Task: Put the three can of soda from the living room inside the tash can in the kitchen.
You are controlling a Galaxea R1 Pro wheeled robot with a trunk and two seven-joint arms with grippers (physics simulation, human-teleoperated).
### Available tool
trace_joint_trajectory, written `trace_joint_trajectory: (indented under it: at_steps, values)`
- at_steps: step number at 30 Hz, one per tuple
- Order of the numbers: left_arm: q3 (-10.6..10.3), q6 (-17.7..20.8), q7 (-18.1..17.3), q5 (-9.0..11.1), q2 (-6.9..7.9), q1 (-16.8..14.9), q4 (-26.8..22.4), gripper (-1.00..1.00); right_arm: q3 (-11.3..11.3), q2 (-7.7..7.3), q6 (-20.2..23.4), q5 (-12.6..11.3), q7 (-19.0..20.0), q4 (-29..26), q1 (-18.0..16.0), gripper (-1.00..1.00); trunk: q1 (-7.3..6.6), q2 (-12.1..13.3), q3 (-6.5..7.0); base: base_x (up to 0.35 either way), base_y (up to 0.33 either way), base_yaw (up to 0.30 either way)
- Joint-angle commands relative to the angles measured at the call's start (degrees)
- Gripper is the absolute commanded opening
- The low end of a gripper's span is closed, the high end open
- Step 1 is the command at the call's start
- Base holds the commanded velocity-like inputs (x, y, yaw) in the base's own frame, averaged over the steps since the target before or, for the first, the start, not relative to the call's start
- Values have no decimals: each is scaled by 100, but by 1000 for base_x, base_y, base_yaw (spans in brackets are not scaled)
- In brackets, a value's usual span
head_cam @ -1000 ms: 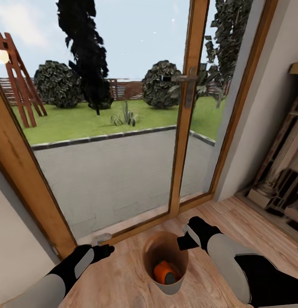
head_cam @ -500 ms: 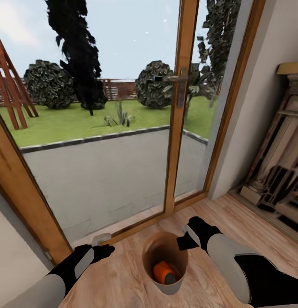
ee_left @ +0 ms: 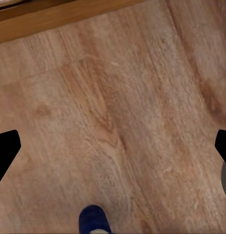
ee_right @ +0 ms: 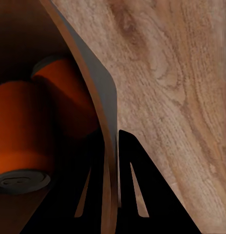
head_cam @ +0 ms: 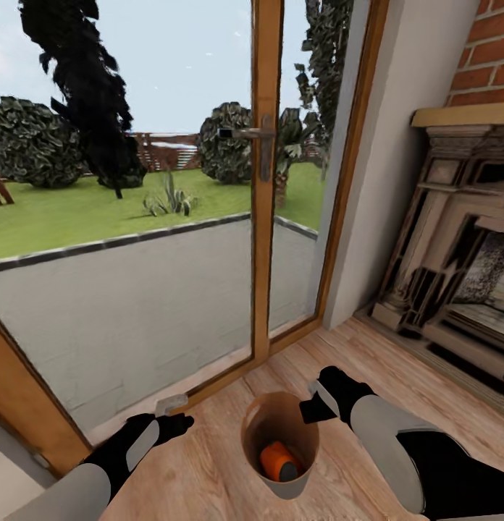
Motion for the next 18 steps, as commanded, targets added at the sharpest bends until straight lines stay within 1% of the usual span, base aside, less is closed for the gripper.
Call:
trace_joint_trajectory:
  at_steps: [1,5,8,13,18]
  values:
    - [0,0,0,1,0,0,0,100,-63,0,4,-88,40,-1,-2,-100,0,0,1,0,0,-282]
    - [0,0,0,1,0,0,0,100,-63,0,7,-84,38,-1,-2,-100,0,0,1,0,0,-175]
    - [0,0,0,-1,0,0,0,100,-62,0,11,-81,39,-1,-2,-100,0,0,1,-52,5,-57]
    - [0,0,0,-3,-4,0,0,100,-62,-6,29,-83,47,-1,-2,-100,0,0,1,-133,27,-29]
    - [0,0,0,-4,-1,0,-7,100,-63,-7,45,-84,56,-6,-2,-100,0,0,1,-84,17,-193]
